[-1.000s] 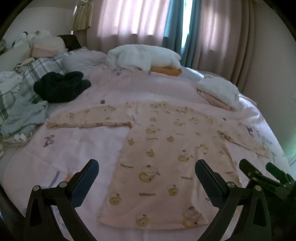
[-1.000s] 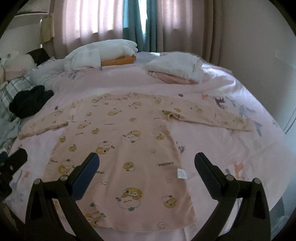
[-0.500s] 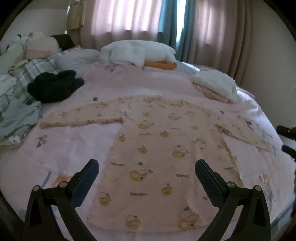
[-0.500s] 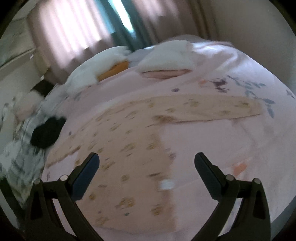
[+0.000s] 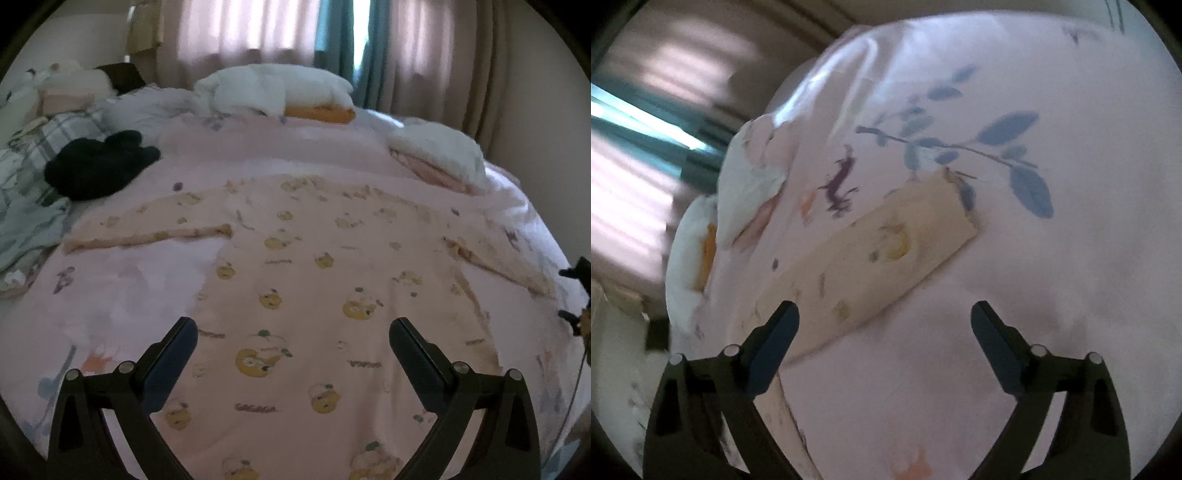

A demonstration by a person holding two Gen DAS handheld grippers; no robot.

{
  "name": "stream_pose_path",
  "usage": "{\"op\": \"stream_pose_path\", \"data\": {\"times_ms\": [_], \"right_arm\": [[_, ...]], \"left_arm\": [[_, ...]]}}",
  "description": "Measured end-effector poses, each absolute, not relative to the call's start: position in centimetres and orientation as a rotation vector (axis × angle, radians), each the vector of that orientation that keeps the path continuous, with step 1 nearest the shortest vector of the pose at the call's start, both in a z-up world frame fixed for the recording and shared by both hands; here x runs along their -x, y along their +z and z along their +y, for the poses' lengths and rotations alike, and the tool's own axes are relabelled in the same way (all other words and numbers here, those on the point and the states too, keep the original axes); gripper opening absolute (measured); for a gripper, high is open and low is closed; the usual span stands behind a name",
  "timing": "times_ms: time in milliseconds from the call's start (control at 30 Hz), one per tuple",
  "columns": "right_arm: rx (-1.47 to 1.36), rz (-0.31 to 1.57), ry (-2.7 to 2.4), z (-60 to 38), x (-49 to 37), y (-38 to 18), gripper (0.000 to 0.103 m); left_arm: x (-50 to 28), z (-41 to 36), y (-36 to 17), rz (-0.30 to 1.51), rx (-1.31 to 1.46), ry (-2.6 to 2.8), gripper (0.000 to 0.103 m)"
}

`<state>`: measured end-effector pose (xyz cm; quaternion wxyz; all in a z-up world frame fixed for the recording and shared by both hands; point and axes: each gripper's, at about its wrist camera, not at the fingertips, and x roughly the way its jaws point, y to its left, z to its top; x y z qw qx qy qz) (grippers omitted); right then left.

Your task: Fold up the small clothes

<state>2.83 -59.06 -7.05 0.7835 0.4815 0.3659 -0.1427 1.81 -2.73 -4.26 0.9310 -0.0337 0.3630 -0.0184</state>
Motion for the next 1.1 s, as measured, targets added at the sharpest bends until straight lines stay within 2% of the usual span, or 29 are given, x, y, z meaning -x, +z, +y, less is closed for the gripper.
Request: {"op": "stream_pose_path", "data": {"times_ms": [100, 167, 233, 267, 300, 333, 367, 400, 433, 533, 733, 933, 1000, 1100], "right_arm": [[-1.099, 0.757, -0.333, -60.3, -3.7, -8.8, 0.085], [-1.093, 0.696, -0.322, -60.8, -3.9, -8.5, 0.076], [-1.069, 0.677, -0.337, -61.2, -4.7, -8.5, 0.051], [-1.052, 0.689, -0.354, -61.4, -5.2, -8.9, 0.042], [-1.021, 0.71, -0.397, -61.2, -5.6, -8.9, 0.026], [-1.006, 0.713, -0.414, -61.2, -5.7, -9.0, 0.021], [-0.99, 0.709, -0.417, -61.3, -5.8, -9.0, 0.021], [-0.978, 0.7, -0.418, -61.1, -5.9, -8.7, 0.012], [-0.968, 0.697, -0.424, -61.1, -5.9, -8.5, 0.008], [-0.934, 0.695, -0.459, -61.2, -6.0, -7.5, 0.008], [-0.832, 0.644, -0.367, -57.6, -7.4, -1.6, 0.008], [-0.75, 0.637, -0.221, -49.2, -10.4, 2.3, 0.008], [-0.71, 0.656, -0.169, -45.9, -11.7, 3.0, 0.008], [-0.66, 0.667, -0.111, -41.4, -13.4, 3.8, 0.008]], "left_arm": [[-2.5, -3.3, -5.0, 0.75, 0.058, -0.059, 0.103], [-2.9, -3.6, -5.5, 0.744, 0.048, -0.062, 0.103], [-3.3, -3.7, -6.0, 0.751, 0.042, -0.069, 0.103], [-3.7, -3.7, -6.3, 0.767, 0.039, -0.074, 0.103], [-3.9, -3.7, -6.6, 0.782, 0.037, -0.08, 0.103], [-4.1, -3.6, -6.7, 0.789, 0.035, -0.084, 0.103], [-4.2, -3.5, -6.8, 0.789, 0.033, -0.086, 0.103], [-4.3, -3.3, -6.9, 0.784, 0.026, -0.08, 0.103], [-4.3, -3.1, -6.9, 0.778, 0.02, -0.072, 0.103], [-4.4, -2.1, -7.1, 0.769, 0.023, -0.047, 0.103], [-4.5, 0.4, -7.6, 0.816, 0.157, -0.117, 0.103], [-3.8, 4.5, -10.4, 0.873, 0.102, -0.036, 0.103], [-3.4, 6.7, -12.3, 0.949, 0.149, 0.012, 0.103], [-2.1, 8.3, -12.4, 0.884, 0.222, -0.087, 0.102]]}}
